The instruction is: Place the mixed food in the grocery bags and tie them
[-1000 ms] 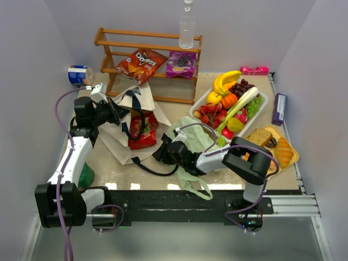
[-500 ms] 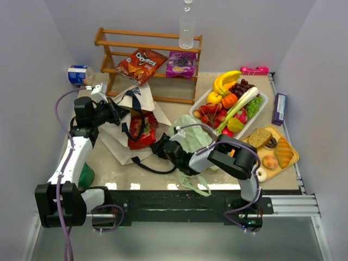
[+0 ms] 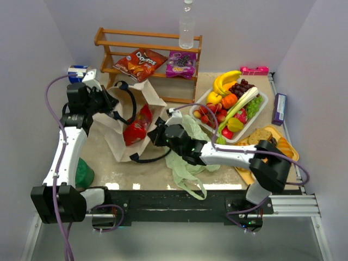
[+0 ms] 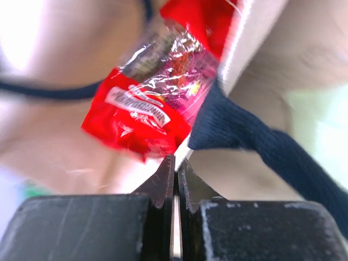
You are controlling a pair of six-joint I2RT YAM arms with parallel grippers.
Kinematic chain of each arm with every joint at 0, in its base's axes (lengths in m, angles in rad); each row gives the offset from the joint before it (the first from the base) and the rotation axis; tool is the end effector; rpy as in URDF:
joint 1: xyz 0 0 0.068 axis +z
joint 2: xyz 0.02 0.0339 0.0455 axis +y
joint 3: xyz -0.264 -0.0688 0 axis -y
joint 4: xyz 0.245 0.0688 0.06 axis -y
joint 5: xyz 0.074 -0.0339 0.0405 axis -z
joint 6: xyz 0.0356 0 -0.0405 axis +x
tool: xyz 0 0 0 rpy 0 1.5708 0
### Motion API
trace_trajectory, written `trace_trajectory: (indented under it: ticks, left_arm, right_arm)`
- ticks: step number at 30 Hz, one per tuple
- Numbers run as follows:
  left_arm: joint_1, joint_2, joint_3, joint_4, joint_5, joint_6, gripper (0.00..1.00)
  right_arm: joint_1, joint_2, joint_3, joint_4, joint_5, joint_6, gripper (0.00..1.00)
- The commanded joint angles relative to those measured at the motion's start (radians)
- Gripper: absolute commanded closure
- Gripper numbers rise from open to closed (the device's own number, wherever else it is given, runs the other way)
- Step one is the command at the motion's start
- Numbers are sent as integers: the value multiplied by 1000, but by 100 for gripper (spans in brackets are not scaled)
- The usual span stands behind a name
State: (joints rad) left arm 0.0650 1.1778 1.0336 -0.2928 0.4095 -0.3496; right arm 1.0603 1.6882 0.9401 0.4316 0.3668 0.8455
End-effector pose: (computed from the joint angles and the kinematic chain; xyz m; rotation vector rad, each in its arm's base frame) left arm 0.2670 0.0032 0.3364 -0.1530 2.0124 -0.5919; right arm 0.1935 0.3194 0.2196 0.0520 1.9814 0.9494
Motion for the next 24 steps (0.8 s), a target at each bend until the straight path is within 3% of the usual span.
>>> trace_trajectory:
  ticks: [1,10,14,16,20,24]
  left_arm:
    - [12,34,199,-152,-230,145,100]
    - [10,129,436,-379,-341,256,100]
    - [12,152,433,-411,-261,276,100]
    - [10,169,398,-404,-224,281,100]
    - [10,206,361,-399,-215,285,100]
    - [12,255,333,-356,-209,282,100]
  right_arm:
    - [1,-180,150,-191,-120,-54,100]
    - [-8,-312,275,-350,-246,-6,100]
    - [-43,-306,312,-358,-319,70,100]
    - [-104,-291,293,-331,-437,142,100]
    - [-172,-294,187,-99,-589,360,100]
    - [-186,-260,238,-203,-551,288,100]
